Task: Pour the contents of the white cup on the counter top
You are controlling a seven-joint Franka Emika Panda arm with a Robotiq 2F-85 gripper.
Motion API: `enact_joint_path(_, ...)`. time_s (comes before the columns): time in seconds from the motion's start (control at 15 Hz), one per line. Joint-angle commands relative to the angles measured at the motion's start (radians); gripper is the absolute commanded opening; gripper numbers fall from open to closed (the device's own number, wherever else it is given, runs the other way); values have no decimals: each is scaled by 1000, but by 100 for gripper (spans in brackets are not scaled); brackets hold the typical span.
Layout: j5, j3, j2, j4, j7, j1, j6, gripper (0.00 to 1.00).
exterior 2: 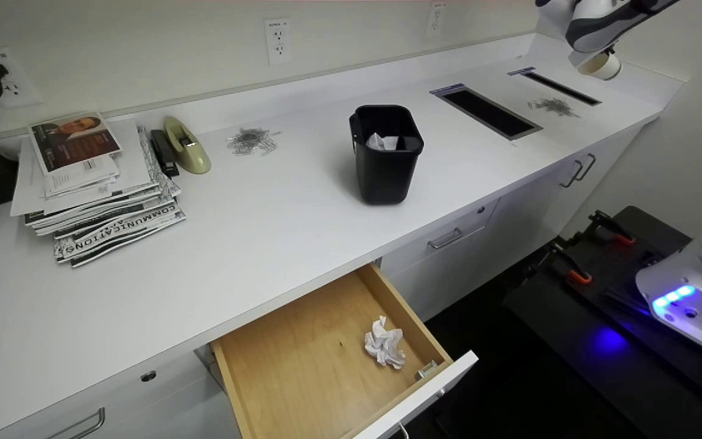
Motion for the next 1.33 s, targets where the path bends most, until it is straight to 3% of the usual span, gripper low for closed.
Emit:
enact_joint_path(0.0, 69, -6, -117, -112, -59, -23, 130, 1)
enact_joint_path(0.4, 237, -31, -202, -166, -200, -37, 288, 1)
enact_joint_path(0.87, 459, -74, -178, -153, -393, -34, 461, 1)
enact_joint_path(1.27, 743, -83, -145, -130, -596, -30, 487, 1)
